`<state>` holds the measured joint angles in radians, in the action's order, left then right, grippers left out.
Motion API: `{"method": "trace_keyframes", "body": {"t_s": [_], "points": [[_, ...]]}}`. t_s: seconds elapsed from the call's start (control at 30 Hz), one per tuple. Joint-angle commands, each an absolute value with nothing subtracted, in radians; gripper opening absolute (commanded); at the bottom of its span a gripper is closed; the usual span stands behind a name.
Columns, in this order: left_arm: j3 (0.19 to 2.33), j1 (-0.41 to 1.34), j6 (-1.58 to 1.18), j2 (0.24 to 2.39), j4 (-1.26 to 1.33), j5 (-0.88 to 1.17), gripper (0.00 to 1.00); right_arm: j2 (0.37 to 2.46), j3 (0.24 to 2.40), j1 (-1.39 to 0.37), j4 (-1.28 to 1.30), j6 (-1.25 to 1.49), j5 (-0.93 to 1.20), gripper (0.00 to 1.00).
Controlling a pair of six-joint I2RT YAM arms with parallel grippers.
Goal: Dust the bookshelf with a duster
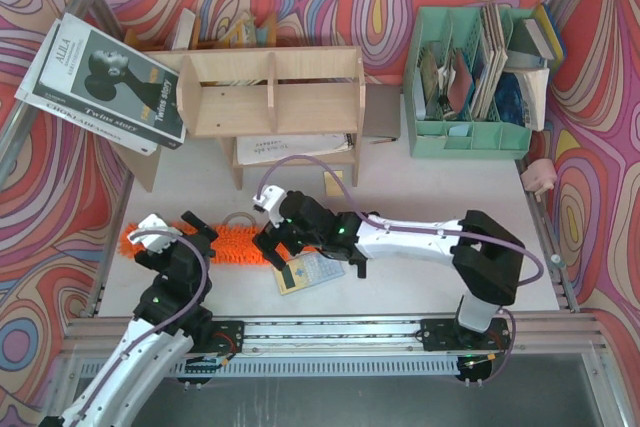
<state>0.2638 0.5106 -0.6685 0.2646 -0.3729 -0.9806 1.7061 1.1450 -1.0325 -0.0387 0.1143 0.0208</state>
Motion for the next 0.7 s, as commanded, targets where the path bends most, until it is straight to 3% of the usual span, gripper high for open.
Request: {"method": "trace_keyframes", "body": {"t_s": [0.0,0.5,0.67], "points": [[0.298,0.512,-0.790,0.262,-0.476,-0.999,0.98,1.763,1.169,-1.037,-0.086,-0.029,0.084,0.99],[0.448,0.503,-1.037,0.347,-0.668,-0.999,0.99,1.943,1.238,-1.035,-0.121,-0.145,0.091,0.96],[0.507,0.449,-1.025,0.412,-0.641,-0.901,0.99,1.975,1.243,-1.035,-0.133,-0.164,0.107,0.91]]}}
